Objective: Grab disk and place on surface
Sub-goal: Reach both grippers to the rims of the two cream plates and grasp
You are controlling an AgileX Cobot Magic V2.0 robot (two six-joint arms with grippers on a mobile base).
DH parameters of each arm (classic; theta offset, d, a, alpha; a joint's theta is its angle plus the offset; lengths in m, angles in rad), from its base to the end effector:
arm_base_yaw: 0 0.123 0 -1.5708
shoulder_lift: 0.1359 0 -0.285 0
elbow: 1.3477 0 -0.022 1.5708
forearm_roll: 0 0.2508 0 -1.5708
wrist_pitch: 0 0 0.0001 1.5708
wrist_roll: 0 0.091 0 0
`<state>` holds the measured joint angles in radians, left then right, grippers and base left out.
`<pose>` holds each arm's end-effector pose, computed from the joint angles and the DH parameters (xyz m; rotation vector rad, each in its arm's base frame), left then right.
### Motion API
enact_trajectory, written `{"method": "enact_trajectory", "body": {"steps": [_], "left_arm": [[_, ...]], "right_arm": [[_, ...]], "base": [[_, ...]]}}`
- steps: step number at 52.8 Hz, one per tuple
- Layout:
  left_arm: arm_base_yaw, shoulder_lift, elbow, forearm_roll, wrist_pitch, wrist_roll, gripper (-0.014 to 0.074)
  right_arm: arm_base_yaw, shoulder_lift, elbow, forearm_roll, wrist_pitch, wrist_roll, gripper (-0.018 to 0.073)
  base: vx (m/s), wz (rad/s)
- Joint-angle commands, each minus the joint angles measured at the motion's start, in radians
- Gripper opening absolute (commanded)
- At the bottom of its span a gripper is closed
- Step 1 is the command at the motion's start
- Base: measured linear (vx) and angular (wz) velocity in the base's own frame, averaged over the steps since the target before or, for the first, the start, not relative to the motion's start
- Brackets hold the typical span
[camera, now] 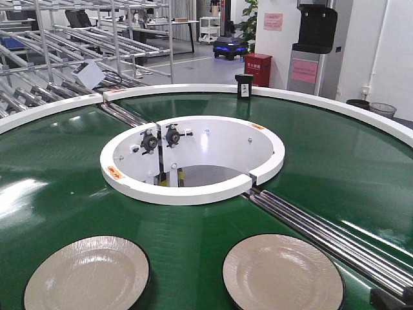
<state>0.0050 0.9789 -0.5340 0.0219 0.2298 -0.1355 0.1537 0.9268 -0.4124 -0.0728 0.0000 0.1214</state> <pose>0.1928 0.0014 0.2612 -0.1314 2.1548 -0.0577 0.1794 0.0278 0.2503 -0.1051 1.9976 0.1300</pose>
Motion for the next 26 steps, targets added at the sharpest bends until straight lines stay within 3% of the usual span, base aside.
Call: {"method": "enact_trajectory", "body": {"steps": [1, 7, 12, 22, 26], "left_arm": [[0.004, 0.036, -0.033, -0.001, -0.108, -0.020, 0.0449], [0.005, 0.098, -0.103, -0.001, -0.116, -0.111, 0.0449], [0.013, 0.178, -0.221, -0.001, -0.048, -0.195, 0.0449], [0.060, 0.385, -0.477, -0.005, 0.151, -0.177, 0.0449], [0.096, 0.458, -0.574, -0.049, 0.182, -0.123, 0.0449]], "right_arm": [[-0.004, -0.007, -0.035, -0.001, -0.088, -0.006, 0.0502], [-0.004, -0.007, -0.035, -0.001, -0.088, -0.006, 0.0534], [-0.004, -0.007, -0.035, -0.001, -0.088, -0.006, 0.0533], [-0.004, -0.007, -0.035, -0.001, -0.088, -0.006, 0.0533], [-0.004, -0.007, -0.035, -0.001, -0.087, -0.006, 0.0533]], "base": [[0.00, 0.00], [0.00, 0.00], [0.00, 0.00], [0.00, 0.00], [0.00, 0.00]]}}
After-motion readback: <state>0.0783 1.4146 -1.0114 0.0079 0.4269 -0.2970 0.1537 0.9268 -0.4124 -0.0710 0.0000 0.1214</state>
